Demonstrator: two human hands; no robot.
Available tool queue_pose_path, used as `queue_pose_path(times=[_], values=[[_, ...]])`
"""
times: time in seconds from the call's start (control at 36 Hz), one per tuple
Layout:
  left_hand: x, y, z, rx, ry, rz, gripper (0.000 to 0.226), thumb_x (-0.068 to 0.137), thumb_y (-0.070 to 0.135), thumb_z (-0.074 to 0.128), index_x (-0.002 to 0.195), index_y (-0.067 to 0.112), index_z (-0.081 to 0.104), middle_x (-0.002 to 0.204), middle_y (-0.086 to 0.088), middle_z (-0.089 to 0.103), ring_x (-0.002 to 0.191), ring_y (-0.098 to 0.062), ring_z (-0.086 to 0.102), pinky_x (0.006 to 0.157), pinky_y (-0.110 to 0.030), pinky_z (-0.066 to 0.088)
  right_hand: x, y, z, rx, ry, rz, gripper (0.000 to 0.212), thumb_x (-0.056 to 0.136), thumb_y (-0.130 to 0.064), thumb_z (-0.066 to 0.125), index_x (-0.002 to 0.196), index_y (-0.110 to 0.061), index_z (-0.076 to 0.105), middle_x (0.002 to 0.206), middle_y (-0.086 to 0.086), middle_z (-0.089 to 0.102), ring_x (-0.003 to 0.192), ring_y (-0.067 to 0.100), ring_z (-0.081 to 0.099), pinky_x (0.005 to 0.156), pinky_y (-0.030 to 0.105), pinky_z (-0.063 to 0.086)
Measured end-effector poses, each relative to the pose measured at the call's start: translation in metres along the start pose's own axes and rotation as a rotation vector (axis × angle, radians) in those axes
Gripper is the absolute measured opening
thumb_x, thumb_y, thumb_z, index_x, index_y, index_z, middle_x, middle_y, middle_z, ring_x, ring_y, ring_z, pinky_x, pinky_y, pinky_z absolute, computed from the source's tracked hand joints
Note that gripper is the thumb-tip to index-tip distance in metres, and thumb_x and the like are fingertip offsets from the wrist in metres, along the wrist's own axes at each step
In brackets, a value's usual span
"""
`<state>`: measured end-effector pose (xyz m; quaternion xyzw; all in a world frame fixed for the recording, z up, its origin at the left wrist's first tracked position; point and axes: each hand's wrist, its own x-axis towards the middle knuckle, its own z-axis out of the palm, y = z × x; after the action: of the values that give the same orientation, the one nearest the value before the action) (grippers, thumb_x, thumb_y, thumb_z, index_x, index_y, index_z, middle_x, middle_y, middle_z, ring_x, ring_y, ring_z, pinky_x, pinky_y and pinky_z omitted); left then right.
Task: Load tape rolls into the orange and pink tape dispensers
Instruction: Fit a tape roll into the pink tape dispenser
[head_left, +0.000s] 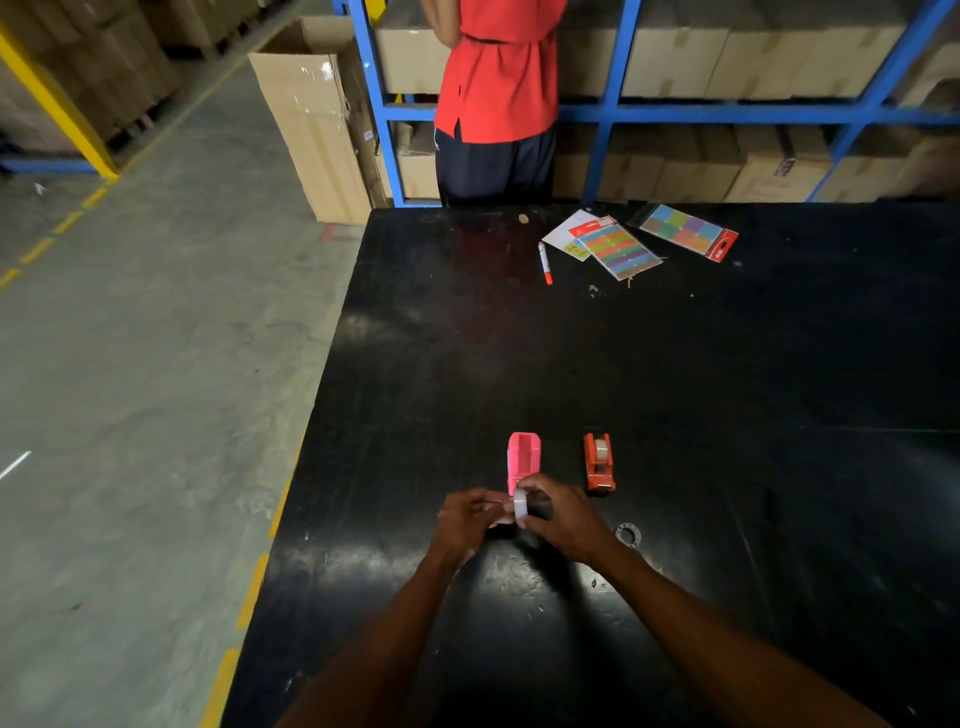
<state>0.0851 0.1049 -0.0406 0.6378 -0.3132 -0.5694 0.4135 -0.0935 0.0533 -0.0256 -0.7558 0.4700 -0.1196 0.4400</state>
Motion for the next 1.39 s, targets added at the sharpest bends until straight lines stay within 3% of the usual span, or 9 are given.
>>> queue_pose_path(times=[0.19,0.39,0.56,0.78,0.86,1.03,1.14,1.31,1.39], values=[[-0.005,0.000,0.002,0.012,-0.025,0.016,0.014,0.086,-0.002,0.065,0.092,0.005,0.076,0.082,-0.009,0.076,0.078,-0.018,0.072,0.073,-0.023,0.060,-0.001,0.000,0.002,0.006,-0.011,-0.015,0.039,0.079,-0.023,0.075,0.116,-0.025,0.062,0.110,-0.008,0.070,0.099,-0.001,0.063,0.081,0.008,0.044],[-0.008,-0.002,0.009,-0.008,-0.029,-0.015,0.014,0.087,0.004,0.066,0.089,0.013,0.076,0.082,-0.006,0.076,0.077,-0.014,0.072,0.069,-0.020,0.056,-0.004,0.007,0.003,0.007,-0.022,0.010,0.037,0.082,-0.024,0.074,0.117,-0.024,0.061,0.111,-0.011,0.067,0.093,-0.017,0.055,0.076,0.004,0.041],[-0.003,-0.007,0.014,-0.003,-0.057,-0.033,0.012,0.089,0.003,0.064,0.092,0.010,0.074,0.084,-0.008,0.075,0.079,-0.014,0.071,0.073,-0.021,0.058,-0.001,0.012,0.001,-0.014,0.009,0.011,0.038,0.080,-0.025,0.074,0.115,-0.026,0.059,0.115,-0.008,0.064,0.102,0.000,0.059,0.081,0.009,0.041],[0.011,-0.004,0.008,0.171,0.031,0.005,0.010,0.089,0.005,0.065,0.095,0.010,0.070,0.086,-0.009,0.071,0.078,-0.019,0.068,0.067,-0.020,0.058,0.018,0.018,-0.005,-0.079,0.058,0.029,0.040,0.081,-0.022,0.075,0.118,-0.018,0.059,0.109,-0.006,0.052,0.090,-0.003,0.051,0.073,0.003,0.038],[0.025,-0.004,0.002,0.336,0.046,0.050,0.027,0.081,0.008,0.072,0.101,0.025,0.065,0.091,-0.001,0.069,0.082,-0.022,0.068,0.077,-0.038,0.060,0.029,0.019,-0.010,-0.118,0.056,0.044,0.042,0.081,-0.020,0.075,0.120,-0.014,0.059,0.112,0.000,0.056,0.095,0.006,0.054,0.072,0.002,0.037],[0.046,0.005,0.001,0.569,-0.102,0.080,0.084,0.070,0.014,0.078,0.142,0.021,0.036,0.125,-0.005,0.051,0.100,-0.023,0.060,0.084,-0.033,0.053,0.053,0.020,-0.016,-0.185,0.072,0.072,0.044,0.078,-0.032,0.072,0.119,-0.020,0.060,0.114,0.000,0.064,0.101,0.018,0.060,0.085,0.029,0.048],[0.062,0.013,0.004,0.657,-0.189,0.054,0.109,0.063,0.016,0.083,0.150,0.029,0.019,0.139,-0.009,0.043,0.121,-0.030,0.055,0.095,-0.039,0.053,0.067,0.021,-0.017,-0.224,0.079,0.082,0.051,0.076,-0.039,0.074,0.122,-0.021,0.060,0.118,0.000,0.064,0.106,0.019,0.060,0.092,0.032,0.047],[0.095,0.001,0.004,0.621,-0.200,0.030,0.134,0.042,0.044,0.084,0.148,0.044,0.002,0.145,-0.010,0.044,0.125,-0.032,0.054,0.095,-0.049,0.054,0.085,0.024,-0.018,-0.299,0.086,0.040,0.038,0.081,-0.037,0.070,0.116,-0.024,0.061,0.113,-0.002,0.060,0.104,0.016,0.055,0.096,0.037,0.047],[0.094,0.011,0.006,0.610,-0.198,0.076,0.130,0.048,0.036,0.089,0.151,0.032,0.010,0.148,-0.005,0.045,0.130,-0.025,0.050,0.100,-0.045,0.053,0.090,0.025,-0.020,-0.328,0.081,0.029,0.033,0.081,-0.039,0.067,0.109,-0.023,0.063,0.107,-0.002,0.053,0.097,0.015,0.052,0.091,0.035,0.048]])
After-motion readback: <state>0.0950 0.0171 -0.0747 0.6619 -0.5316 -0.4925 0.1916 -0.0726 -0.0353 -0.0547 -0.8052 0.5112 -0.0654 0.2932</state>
